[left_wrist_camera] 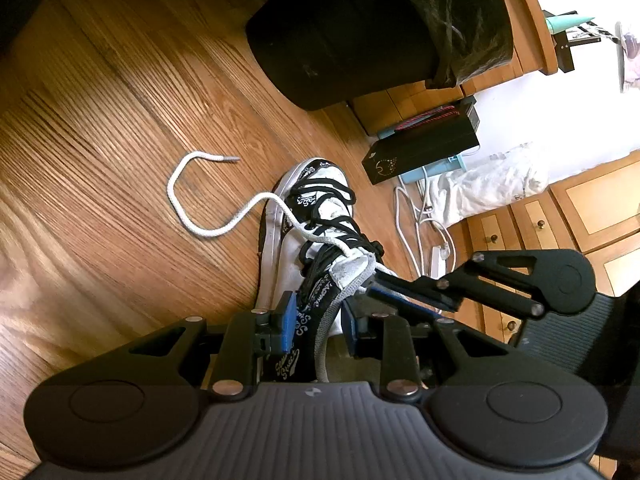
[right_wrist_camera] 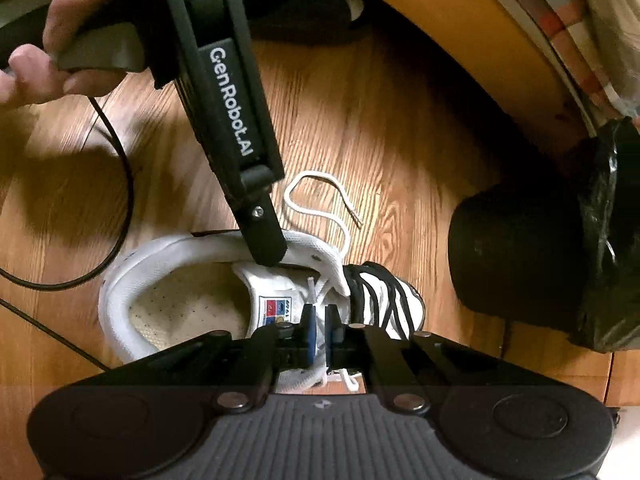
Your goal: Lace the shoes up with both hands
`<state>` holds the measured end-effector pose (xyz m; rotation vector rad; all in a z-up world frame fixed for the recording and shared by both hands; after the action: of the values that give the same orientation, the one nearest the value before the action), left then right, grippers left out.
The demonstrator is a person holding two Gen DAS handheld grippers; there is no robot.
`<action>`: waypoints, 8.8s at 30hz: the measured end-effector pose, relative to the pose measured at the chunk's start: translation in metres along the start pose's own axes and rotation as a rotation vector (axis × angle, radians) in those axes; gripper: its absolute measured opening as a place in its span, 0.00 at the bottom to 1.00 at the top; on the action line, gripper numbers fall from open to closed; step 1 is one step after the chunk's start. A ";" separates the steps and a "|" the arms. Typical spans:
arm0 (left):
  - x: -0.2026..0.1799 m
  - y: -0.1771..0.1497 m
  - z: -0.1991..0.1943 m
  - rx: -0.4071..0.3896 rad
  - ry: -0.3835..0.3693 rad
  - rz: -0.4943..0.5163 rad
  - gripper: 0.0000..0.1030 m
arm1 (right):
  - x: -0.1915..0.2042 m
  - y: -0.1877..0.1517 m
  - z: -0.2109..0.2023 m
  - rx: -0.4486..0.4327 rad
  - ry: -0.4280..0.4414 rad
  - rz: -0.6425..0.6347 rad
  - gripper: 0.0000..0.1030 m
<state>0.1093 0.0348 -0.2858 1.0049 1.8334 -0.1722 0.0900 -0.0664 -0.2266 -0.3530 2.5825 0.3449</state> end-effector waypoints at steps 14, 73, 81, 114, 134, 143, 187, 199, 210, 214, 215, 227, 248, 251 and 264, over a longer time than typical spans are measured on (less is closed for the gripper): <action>0.000 0.000 -0.001 0.001 -0.004 0.003 0.29 | 0.009 0.003 0.014 0.060 0.002 -0.228 0.17; -0.044 0.010 -0.018 -0.100 -0.163 -0.005 0.20 | -0.020 0.016 -0.040 -0.087 0.049 0.334 0.04; -0.043 0.008 -0.017 -0.099 -0.178 -0.008 0.05 | -0.020 0.017 -0.042 -0.105 0.045 0.342 0.04; -0.010 0.010 -0.021 -0.110 -0.171 -0.125 0.02 | -0.027 0.000 -0.017 -0.038 0.043 0.333 0.04; -0.015 0.008 -0.006 -0.088 -0.047 0.010 0.23 | -0.019 -0.005 0.016 0.060 0.093 0.325 0.04; 0.014 0.004 -0.006 -0.103 -0.152 -0.269 0.23 | -0.019 0.000 0.019 0.070 0.105 0.313 0.04; 0.014 -0.001 -0.028 -0.105 -0.132 -0.132 0.20 | -0.021 0.017 0.015 0.026 0.138 0.361 0.04; 0.013 0.003 -0.025 -0.121 -0.142 -0.166 0.20 | -0.024 0.018 0.022 0.046 0.122 0.344 0.04; 0.021 0.008 -0.025 -0.145 -0.145 -0.222 0.20 | -0.023 0.019 0.026 0.065 0.116 0.312 0.04; 0.021 0.008 -0.025 -0.143 -0.151 -0.223 0.21 | -0.023 0.022 0.027 0.070 0.118 0.291 0.04; 0.021 0.008 -0.025 -0.144 -0.151 -0.226 0.21 | -0.024 0.021 0.028 0.072 0.116 0.296 0.04; 0.024 0.007 -0.023 -0.145 -0.150 -0.247 0.21 | -0.025 0.022 0.029 0.083 0.096 0.264 0.04; 0.027 0.003 -0.021 -0.138 -0.144 -0.255 0.21 | -0.020 0.024 0.037 0.098 0.080 0.144 0.04; 0.029 0.005 -0.022 -0.150 -0.144 -0.273 0.21 | -0.021 0.021 0.030 0.055 0.064 0.166 0.05; 0.026 0.004 -0.022 -0.139 -0.138 -0.247 0.21 | -0.021 0.009 0.019 0.013 0.030 0.186 0.06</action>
<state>0.0930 0.0631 -0.2953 0.6530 1.8114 -0.2537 0.1134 -0.0478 -0.2301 -0.1135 2.6526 0.3904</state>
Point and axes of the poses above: each gripper's, at about its wrist camera, not at the fingertips, and z roughly the way its jaws point, x to its left, y to its top, the point moved 7 cm from there along z, roughly the way its jaws point, and after that the axes turned 5 degrees about -x, right-handed, at the moved point
